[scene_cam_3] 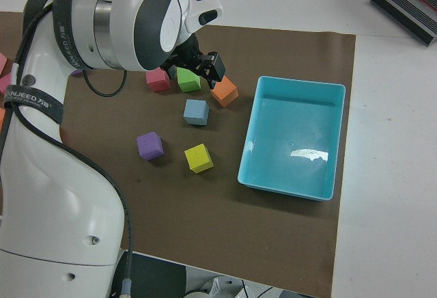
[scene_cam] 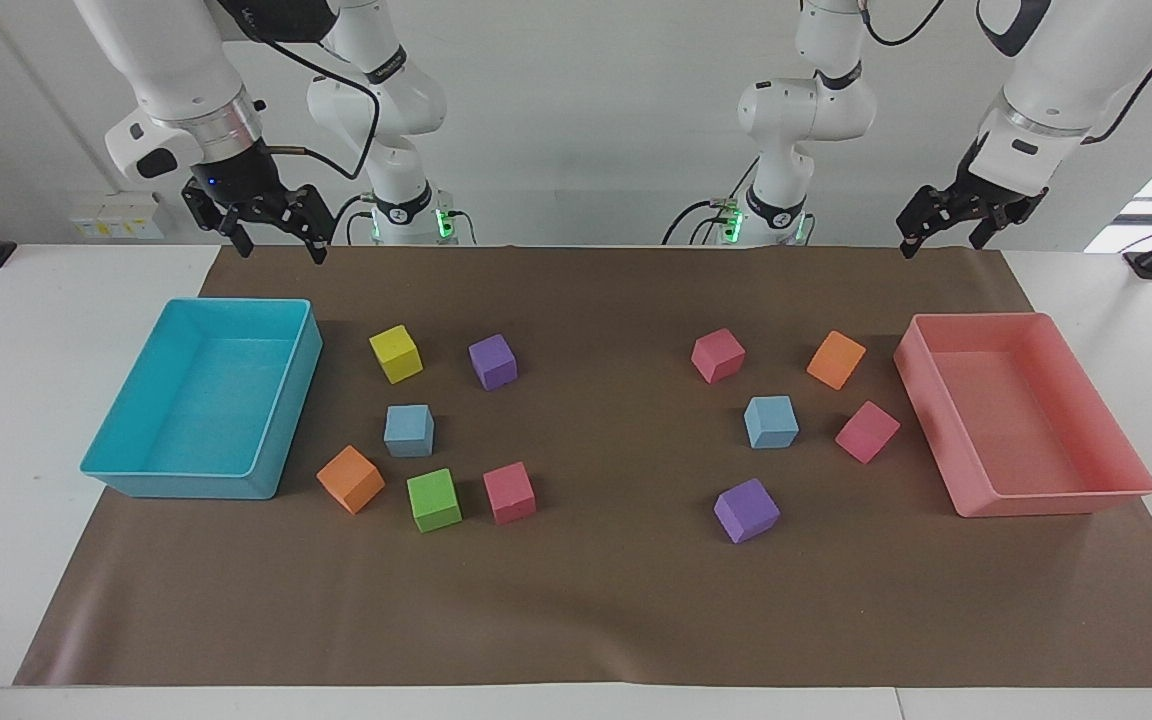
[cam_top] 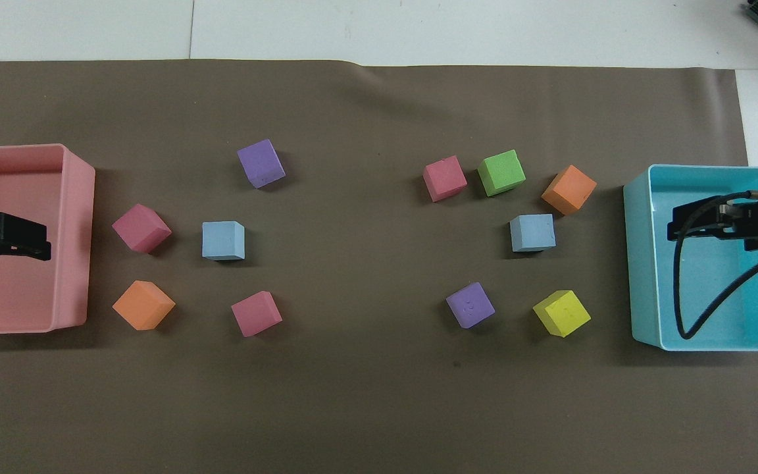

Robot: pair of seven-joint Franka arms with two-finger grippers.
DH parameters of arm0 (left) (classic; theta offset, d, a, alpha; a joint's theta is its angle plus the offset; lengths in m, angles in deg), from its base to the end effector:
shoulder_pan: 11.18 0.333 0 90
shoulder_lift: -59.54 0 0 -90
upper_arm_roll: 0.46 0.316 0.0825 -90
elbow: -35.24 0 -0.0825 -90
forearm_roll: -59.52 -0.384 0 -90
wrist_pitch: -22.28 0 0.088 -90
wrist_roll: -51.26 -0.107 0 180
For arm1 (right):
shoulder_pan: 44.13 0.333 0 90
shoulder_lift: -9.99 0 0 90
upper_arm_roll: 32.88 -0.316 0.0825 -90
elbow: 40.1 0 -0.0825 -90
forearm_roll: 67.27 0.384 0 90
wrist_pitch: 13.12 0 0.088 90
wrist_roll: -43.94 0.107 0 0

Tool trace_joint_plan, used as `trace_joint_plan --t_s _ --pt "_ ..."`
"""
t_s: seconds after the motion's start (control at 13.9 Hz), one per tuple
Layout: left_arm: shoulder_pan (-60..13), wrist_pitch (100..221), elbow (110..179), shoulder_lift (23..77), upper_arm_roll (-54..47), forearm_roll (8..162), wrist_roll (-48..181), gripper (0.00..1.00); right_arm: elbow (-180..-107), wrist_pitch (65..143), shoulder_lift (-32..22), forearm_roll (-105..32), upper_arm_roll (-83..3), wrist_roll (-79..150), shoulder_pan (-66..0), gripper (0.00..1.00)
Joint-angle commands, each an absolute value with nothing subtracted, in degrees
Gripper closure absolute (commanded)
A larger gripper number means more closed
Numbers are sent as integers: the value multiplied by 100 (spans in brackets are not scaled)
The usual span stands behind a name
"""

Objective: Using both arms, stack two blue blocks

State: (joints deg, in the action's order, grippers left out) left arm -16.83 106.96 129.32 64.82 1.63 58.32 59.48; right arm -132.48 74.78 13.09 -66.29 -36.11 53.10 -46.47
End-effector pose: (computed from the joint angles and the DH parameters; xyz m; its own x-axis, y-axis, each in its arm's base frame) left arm 0.5146 -0.0287 0.6327 0.9942 0.0829 -0.0686 0.0812 -0.9963 -0.0277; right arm 0.5335 0.0110 0.6312 0.9893 -0.1434 -0.0261 -0.1437 -0.9896 -0.0100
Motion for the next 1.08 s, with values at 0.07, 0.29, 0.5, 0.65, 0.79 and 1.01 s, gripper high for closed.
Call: trace_joint_plan --t_s 0.07,0.29,0.5,0.65,0.79,1.01 --pt "-1602 10692 12911 6525 103 5838 5926 0 -13212 7380 1316 -6692 -3675 5414 -4650 0" --pt "-1602 10665 12911 6525 94 5847 5935 0 -13213 7424 1316 -6683 -3675 5379 -4650 0" --pt "-1593 10665 12911 6525 103 5847 5935 0 -13213 7407 1316 -6683 -3675 5352 -4650 0" --pt "-1593 10665 12911 6525 103 5838 5935 0 -13213 7398 1316 -6683 -3675 5352 -4650 0" --pt "-1602 10665 12911 6525 103 5847 5935 0 -13213 7398 1316 -6692 -3675 5352 -4650 0" --pt "-1593 10665 12911 6525 103 5847 5935 0 -13204 7450 1298 -6683 -3675 5352 -4659 0"
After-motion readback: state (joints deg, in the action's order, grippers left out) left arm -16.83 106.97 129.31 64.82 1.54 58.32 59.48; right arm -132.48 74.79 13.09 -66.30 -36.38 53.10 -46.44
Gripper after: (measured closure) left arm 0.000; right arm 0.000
